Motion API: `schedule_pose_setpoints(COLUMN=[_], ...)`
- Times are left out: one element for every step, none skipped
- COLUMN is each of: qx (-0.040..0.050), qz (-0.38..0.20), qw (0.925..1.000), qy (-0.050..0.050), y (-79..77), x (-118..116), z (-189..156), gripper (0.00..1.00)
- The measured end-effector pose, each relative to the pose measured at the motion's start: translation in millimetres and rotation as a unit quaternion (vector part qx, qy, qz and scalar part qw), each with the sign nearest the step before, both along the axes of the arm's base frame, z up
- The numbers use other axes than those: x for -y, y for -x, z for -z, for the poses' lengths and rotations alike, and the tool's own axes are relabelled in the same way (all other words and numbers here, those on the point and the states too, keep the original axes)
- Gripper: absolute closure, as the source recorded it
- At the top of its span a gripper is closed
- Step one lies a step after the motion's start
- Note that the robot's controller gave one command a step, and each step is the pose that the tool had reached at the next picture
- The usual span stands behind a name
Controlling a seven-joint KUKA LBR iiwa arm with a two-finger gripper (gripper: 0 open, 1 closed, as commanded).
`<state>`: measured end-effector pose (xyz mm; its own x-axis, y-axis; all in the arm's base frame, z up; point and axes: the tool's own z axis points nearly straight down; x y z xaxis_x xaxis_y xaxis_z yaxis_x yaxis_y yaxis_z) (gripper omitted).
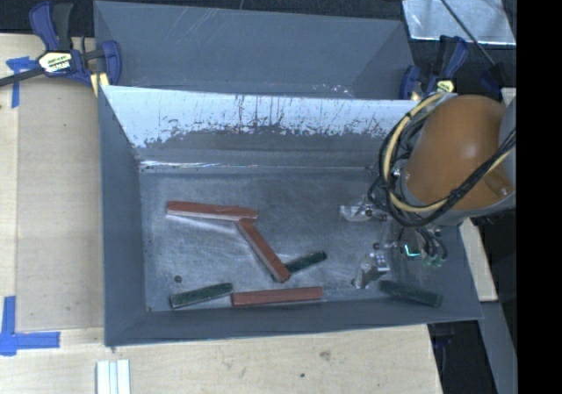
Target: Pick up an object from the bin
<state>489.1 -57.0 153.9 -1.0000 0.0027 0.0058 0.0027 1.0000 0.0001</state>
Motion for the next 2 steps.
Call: schedule_pose_setpoints(qx=[0.0043, 0.0152], qz=[-0.001, -0.022], qw=[1.0000, 0.9996], qy=[0.000, 0.001], y=[-2.0, -23.8], x=[-0.1, -20.7], z=[-4.1, 77.2], gripper=[0.00, 1.00])
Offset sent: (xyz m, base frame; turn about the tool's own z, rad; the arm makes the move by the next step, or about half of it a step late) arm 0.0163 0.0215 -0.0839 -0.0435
